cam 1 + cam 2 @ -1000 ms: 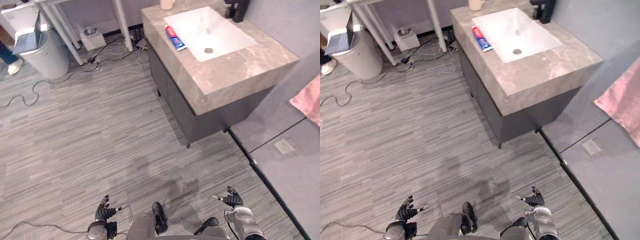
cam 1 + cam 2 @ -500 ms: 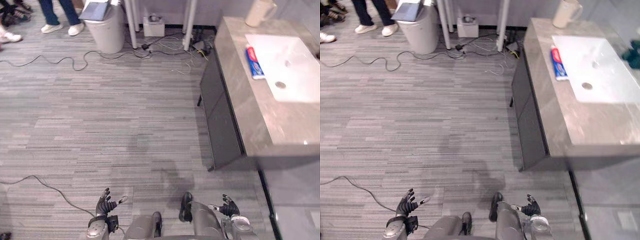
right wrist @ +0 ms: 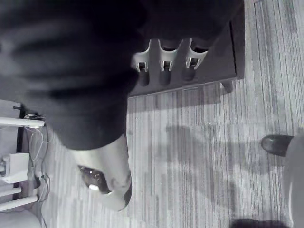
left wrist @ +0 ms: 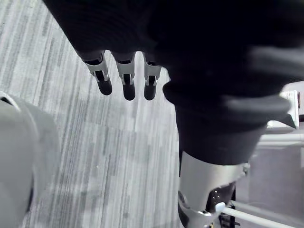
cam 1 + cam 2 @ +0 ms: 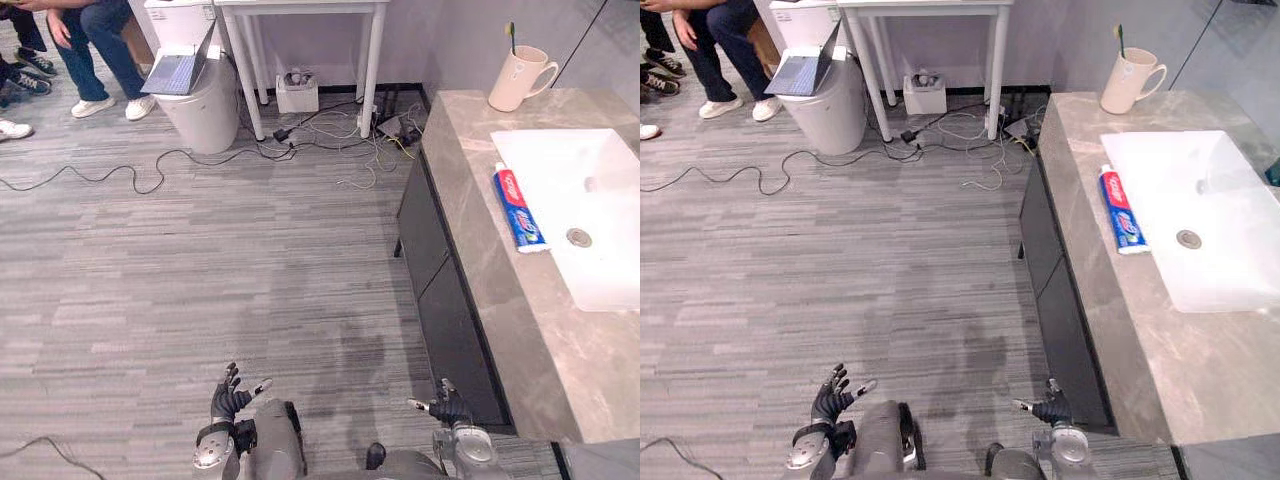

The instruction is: Organize washtable

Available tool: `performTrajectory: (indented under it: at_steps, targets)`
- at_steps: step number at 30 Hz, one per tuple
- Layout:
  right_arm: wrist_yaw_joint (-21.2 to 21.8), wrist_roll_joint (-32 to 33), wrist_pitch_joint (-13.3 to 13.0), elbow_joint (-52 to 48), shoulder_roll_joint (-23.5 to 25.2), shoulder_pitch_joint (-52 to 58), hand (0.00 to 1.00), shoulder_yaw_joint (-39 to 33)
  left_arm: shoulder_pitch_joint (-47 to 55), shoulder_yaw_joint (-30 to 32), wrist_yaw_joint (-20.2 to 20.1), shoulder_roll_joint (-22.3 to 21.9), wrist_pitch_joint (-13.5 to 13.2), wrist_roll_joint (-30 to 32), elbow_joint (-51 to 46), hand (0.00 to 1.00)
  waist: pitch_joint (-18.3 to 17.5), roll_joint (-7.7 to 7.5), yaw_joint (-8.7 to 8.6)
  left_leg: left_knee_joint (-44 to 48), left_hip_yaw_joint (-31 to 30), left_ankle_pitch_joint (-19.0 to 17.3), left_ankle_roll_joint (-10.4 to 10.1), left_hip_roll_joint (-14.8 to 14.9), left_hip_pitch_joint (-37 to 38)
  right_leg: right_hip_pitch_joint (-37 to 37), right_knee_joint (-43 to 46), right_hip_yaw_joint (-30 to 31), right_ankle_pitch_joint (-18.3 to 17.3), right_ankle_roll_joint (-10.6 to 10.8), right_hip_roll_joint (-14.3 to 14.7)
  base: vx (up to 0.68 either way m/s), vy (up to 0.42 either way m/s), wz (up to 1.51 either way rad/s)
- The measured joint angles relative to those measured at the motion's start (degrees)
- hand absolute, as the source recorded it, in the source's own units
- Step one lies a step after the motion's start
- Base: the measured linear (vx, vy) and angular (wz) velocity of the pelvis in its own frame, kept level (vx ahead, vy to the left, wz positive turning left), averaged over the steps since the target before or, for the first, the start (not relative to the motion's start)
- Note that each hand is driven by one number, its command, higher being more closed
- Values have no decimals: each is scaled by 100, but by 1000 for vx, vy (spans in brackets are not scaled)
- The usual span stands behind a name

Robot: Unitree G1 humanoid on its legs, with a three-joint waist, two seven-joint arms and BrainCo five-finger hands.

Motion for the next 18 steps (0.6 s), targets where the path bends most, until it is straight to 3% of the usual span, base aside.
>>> performTrajectory:
  at_steps: [2,4,6,8,9,11,12,15,16,17,18]
  targets:
    - [27,-4,-18,-80,193,37,0,27,-83,-5,4,104,10,3,-23,0,-93,-252,-11,192,166,-352,121,-206,-32,-52,77,-11,138,44,-286,400,368,-25]
    - [37,-14,-21,-78,258,5,0,26,-109,-21,4,146,24,23,-25,0,-141,-337,3,473,367,-705,248,-270,90,-128,496,56,227,187,-462,357,318,-36]
    - [39,-37,-36,-83,282,-12,0,28,-105,-204,3,173,37,74,-21,0,-151,-353,-15,428,645,-909,392,-344,491,-619,1807,163,339,322,-640,290,234,-49]
    - [50,-50,-33,-71,334,-10,0,40,-139,-398,5,293,35,127,-23,0,-137,-329,-38,160,911,-1061,421,-397,1075,-1389,3500,81,414,320,-715,344,164,-62]
    - [52,-59,-31,-73,349,-25,0,65,-138,-451,13,308,33,127,-21,0,-125,-311,-73,-84,1112,-1145,395,-415,1527,-1831,4192,-258,336,190,-703,335,96,-66]
    - [53,-64,-34,-77,350,-40,0,177,-103,-463,12,311,33,126,-6,0,-125,-296,-196,-267,1286,-1225,331,-407,1887,-2176,4445,-691,219,-1,-674,274,28,-59]
    - [55,-68,-35,-71,354,-91,0,259,-133,-480,11,315,28,125,102,0,-148,-338,-249,-416,1488,-1275,255,-397,2111,-2479,4274,-1172,127,-156,-638,259,-4,-53]
    - [57,-94,-47,107,323,-174,0,252,-191,-500,2,326,31,125,382,0,-158,-350,-355,-564,1695,-1284,214,-381,2444,-2659,3206,-2201,145,-268,-547,293,-37,-47]
    - [58,-129,-43,200,309,-173,0,252,-234,-496,2,334,33,125,462,0,-183,-390,-346,-569,1699,-1289,153,-416,2500,-2635,2497,-2406,382,-489,-392,314,-70,-31]
    - [60,-192,-42,233,282,-91,0,251,-250,-474,0,376,35,126,513,0,-259,-533,-342,-571,1626,-1345,21,-507,2572,-2493,1854,-2443,568,-1136,-252,477,-92,-48]
    - [57,-237,-26,282,148,-107,0,244,-292,-420,0,246,51,128,570,0,-214,-258,-325,-486,1593,-1395,-90,-282,2638,-2350,1743,-2510,598,-1204,-46,463,-111,-35]
